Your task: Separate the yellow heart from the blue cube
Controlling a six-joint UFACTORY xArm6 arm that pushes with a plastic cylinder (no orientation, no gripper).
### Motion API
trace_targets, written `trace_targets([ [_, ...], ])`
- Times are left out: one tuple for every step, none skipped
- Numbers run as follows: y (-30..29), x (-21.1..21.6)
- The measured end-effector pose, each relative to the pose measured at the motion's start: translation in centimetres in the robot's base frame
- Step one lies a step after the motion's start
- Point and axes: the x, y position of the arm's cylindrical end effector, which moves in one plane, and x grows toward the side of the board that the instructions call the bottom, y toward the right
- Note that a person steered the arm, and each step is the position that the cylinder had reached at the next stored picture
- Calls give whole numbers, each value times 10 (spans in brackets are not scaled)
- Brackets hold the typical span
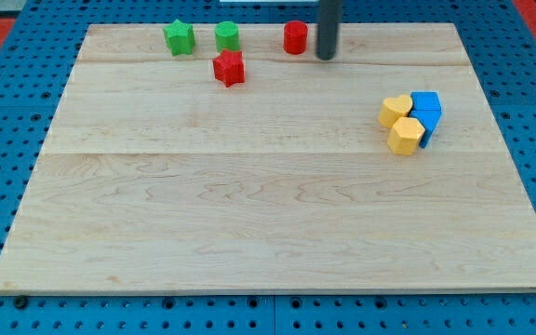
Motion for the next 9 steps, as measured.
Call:
trace_targets([
  [111, 39],
  [137, 107],
  [112, 143],
  [67, 122],
  [59, 110],
  [5, 110],
  [-71, 110],
  [-34, 101],
  [-21, 85],
])
